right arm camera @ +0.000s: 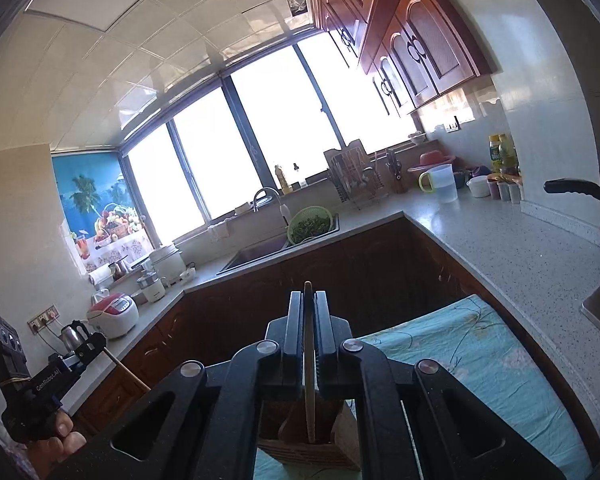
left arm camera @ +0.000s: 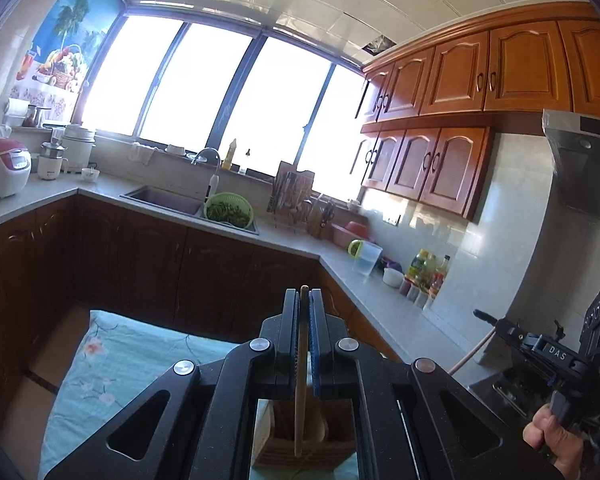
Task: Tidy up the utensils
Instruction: 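Carry both held chopsticks up and insert them into the wooden holder, then open both grippers over the holder and withdraw them, then grasp a wooden chopstick with the left gripper while the right gripper grasps a metal chopstick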
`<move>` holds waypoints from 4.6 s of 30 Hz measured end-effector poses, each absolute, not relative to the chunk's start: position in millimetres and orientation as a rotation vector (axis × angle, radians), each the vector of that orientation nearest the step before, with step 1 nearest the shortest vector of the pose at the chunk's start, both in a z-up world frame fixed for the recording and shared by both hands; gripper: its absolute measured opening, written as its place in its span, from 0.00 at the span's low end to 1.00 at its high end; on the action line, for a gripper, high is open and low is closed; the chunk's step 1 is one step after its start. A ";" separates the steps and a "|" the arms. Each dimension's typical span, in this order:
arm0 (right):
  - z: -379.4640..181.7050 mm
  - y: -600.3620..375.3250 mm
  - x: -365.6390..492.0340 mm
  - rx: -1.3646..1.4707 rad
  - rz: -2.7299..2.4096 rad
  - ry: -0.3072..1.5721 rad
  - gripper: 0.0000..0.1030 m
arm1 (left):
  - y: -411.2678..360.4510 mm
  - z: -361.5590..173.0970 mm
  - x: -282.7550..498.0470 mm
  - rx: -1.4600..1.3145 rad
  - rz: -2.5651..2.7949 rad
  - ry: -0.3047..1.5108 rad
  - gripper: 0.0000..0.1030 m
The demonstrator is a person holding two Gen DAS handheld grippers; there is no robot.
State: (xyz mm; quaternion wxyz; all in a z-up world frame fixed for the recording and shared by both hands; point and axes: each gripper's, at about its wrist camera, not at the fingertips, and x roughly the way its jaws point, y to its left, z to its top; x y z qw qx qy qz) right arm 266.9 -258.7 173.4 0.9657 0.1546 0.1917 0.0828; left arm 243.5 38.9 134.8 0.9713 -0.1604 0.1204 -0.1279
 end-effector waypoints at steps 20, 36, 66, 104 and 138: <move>56.3 -242.4 313.4 0.289 0.094 0.471 0.04 | -20.6 6.0 334.4 -0.331 -0.159 0.315 0.03; 61.2 -249.2 321.8 0.327 0.115 0.511 0.11 | -8.3 26.5 351.3 -0.318 -0.180 0.379 0.10; 55.9 -259.9 191.3 0.379 0.151 0.535 0.90 | 22.2 20.4 199.7 -0.304 -0.169 0.444 0.65; -18.4 -249.0 109.6 0.336 0.117 0.761 0.90 | -18.8 -39.9 131.9 -0.008 -0.240 0.865 0.43; -63.5 -200.9 198.1 0.212 0.185 0.986 0.42 | -20.2 -18.2 214.5 -0.044 -0.280 0.881 0.07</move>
